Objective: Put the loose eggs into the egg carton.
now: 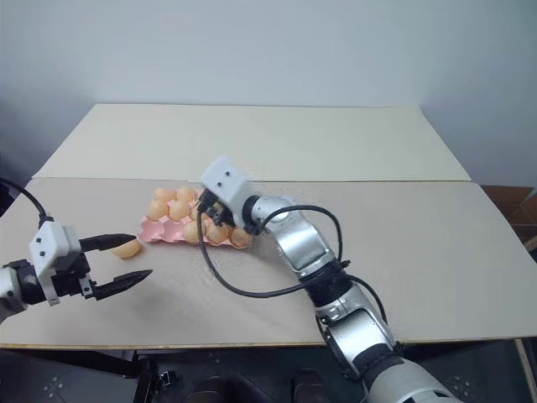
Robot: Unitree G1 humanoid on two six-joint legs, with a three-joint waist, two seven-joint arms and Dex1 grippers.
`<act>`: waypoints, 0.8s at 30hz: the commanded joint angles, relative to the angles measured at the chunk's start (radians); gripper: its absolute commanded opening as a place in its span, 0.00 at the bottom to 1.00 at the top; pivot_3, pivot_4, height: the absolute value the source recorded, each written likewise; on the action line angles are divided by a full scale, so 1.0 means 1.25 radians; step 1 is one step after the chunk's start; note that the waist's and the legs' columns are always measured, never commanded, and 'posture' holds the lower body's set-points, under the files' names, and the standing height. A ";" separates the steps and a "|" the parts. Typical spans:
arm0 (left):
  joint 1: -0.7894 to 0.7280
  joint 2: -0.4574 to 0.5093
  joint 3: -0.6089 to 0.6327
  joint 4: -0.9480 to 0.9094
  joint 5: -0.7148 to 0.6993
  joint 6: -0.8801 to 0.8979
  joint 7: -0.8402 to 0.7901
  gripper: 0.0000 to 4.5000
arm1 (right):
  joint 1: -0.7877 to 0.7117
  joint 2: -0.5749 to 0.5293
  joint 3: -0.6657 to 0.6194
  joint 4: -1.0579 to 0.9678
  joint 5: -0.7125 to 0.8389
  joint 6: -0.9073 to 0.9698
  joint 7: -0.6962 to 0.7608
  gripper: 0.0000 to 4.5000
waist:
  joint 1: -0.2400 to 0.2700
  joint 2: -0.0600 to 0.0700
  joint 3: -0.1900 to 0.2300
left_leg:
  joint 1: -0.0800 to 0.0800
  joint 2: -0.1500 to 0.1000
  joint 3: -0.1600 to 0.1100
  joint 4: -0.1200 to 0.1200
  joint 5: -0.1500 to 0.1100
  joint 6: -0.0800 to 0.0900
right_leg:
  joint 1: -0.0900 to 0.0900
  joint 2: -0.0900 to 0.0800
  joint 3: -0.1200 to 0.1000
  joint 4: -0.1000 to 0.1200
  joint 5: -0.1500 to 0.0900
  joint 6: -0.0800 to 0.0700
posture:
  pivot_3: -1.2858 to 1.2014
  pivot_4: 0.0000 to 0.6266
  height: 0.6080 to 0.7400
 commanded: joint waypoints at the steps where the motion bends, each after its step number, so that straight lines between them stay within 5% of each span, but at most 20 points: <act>1: 0.017 0.000 0.040 -0.044 -0.013 0.009 0.011 0.93 | -0.045 0.061 0.004 0.077 0.000 -0.101 -0.003 0.41 | -0.001 0.000 0.000 | 0.000 0.000 0.000 0.000 0.000 0.000 | 0.000 0.000 0.000 0.000 0.000 0.000 | 0.52 0.24 1.00; 15: 0.095 -0.024 0.098 -0.116 -0.024 0.042 0.039 0.93 | -0.195 0.224 0.003 0.517 -0.019 -0.408 -0.020 0.41 | -0.005 0.000 0.000 | 0.001 0.000 0.000 -0.001 0.000 0.000 | 0.000 0.000 0.000 0.000 0.000 0.000 | 0.52 0.24 1.00; 24: 0.112 -0.025 0.124 -0.118 -0.026 0.046 0.034 0.93 | -0.214 0.253 -0.016 0.536 0.025 -0.476 0.043 0.41 | -0.004 0.000 0.000 | 0.001 0.000 0.000 -0.003 0.001 -0.001 | 0.000 0.000 0.000 0.000 0.000 -0.001 | 0.52 0.24 1.00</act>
